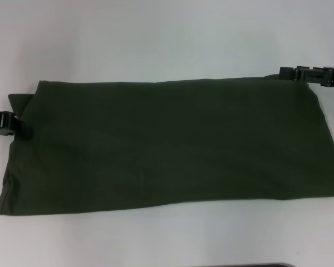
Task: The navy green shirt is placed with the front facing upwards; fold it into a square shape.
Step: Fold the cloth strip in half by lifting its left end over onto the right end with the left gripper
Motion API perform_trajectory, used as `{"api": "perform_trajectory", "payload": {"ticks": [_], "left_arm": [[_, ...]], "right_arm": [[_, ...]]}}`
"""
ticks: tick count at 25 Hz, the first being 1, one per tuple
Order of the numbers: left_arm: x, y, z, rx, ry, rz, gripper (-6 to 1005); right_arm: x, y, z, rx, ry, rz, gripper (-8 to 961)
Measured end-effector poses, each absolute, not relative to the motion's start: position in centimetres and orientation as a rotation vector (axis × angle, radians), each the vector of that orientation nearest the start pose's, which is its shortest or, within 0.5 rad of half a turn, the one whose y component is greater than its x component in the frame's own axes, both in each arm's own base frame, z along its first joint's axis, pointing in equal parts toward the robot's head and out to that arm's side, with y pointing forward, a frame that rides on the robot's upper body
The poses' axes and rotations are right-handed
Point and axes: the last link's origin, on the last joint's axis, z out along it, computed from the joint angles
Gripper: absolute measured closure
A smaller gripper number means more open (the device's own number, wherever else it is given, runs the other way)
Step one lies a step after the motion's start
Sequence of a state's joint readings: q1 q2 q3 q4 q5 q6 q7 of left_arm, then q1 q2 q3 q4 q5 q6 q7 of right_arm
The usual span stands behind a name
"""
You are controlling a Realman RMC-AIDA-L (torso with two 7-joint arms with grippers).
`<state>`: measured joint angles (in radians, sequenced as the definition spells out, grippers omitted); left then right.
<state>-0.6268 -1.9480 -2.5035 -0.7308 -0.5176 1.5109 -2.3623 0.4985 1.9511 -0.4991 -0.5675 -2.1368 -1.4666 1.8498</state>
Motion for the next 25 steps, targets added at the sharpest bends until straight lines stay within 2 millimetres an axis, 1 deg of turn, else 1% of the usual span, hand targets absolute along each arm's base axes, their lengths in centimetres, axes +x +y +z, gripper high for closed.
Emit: {"api": "perform_trajectory", "payload": {"ticks": [14, 25], "left_arm": [[-32.6, 34.3, 6.1, -2.244, -1.756, 0.057, 971], [-33.5, 34.1, 8.4, -2.186, -1.780, 0.041, 971]], "right_arm": [[33.2, 33.0, 5.2, -2.322, 1.400, 0.644, 8], [33.2, 33.0, 5.2, -2.322, 1.401, 0.643, 9]]}}
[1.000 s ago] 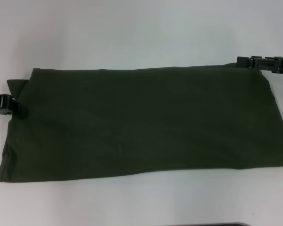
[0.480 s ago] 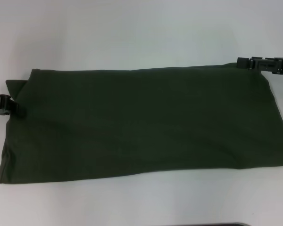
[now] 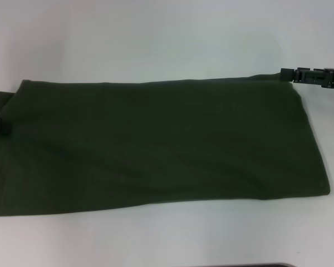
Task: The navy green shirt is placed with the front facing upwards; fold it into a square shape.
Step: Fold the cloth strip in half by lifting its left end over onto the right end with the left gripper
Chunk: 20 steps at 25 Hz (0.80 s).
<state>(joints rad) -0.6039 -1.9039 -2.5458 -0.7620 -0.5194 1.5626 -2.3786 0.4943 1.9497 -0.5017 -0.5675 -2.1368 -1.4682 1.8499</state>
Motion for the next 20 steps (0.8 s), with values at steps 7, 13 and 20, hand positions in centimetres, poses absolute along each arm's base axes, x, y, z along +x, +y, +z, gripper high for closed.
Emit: {"api": "perform_trajectory", "payload": {"ticks": [7, 13, 20], "left_arm": [[-34.0, 34.1, 10.2, -2.169, -1.782, 0.064, 971], [-34.6, 34.0, 11.6, -2.143, -1.789, 0.082, 972], [-35.0, 33.9, 12.7, -2.129, -1.799, 0.096, 972]], "right_arm": [[33.1, 33.1, 5.1, -2.326, 1.398, 0.644, 8], [33.0, 33.1, 5.1, -2.329, 1.399, 0.646, 9], [32.9, 33.2, 5.1, -2.330, 1.399, 0.648, 8]]}}
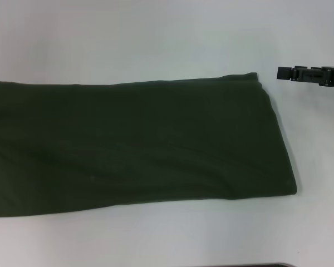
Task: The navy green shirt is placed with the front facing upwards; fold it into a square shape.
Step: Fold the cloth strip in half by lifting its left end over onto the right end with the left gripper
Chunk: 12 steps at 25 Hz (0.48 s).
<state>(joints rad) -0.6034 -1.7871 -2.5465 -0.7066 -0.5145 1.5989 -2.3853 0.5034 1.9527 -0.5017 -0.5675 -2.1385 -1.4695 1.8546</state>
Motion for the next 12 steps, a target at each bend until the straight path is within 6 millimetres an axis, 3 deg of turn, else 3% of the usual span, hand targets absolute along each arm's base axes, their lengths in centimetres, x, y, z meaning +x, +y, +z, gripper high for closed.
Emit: {"api": "perform_trajectory", "payload": {"ticks": [7, 12], "left_arm": [[-35.0, 33.8, 13.2, -2.123, -1.802, 0.105, 972], [-33.8, 33.8, 13.0, -2.175, -1.791, 0.104, 971]], "right_arm": [[32.8, 33.3, 5.1, -2.332, 1.396, 0.648, 8], [32.8, 33.4, 5.1, -2.333, 1.393, 0.647, 9]]}}
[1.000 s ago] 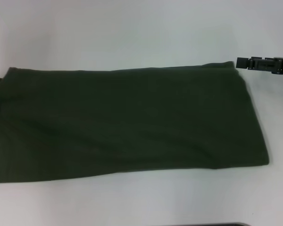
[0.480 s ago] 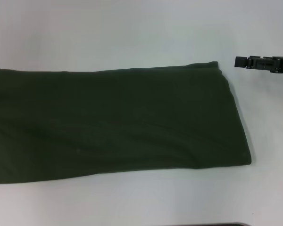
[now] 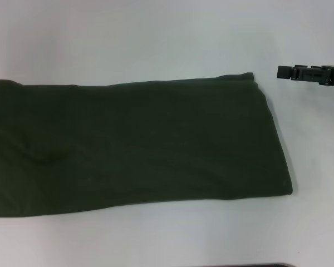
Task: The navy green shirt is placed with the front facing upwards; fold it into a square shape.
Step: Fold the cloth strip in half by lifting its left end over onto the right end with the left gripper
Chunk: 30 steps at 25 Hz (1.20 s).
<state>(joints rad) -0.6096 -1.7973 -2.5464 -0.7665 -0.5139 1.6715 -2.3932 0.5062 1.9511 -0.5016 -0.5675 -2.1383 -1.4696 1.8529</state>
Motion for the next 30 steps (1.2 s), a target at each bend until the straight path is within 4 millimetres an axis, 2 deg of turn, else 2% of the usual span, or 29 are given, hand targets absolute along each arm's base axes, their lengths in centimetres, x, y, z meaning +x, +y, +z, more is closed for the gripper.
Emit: {"api": "perform_trajectory", "payload": {"ticks": [7, 21, 30], "left_arm": [[-30.9, 33.8, 12.8, -2.254, -1.774, 0.104, 972], [-26.1, 35.1, 10.1, -2.362, -1.757, 0.056, 971], [-22.9, 34.4, 9.1, -2.420, -1.756, -0.019, 971]], "right_arm": [[32.9, 33.3, 5.2, -2.334, 1.388, 0.645, 9], [32.9, 33.1, 5.3, -2.348, 1.376, 0.643, 8], [32.9, 33.0, 5.4, -2.364, 1.363, 0.641, 9]]}}
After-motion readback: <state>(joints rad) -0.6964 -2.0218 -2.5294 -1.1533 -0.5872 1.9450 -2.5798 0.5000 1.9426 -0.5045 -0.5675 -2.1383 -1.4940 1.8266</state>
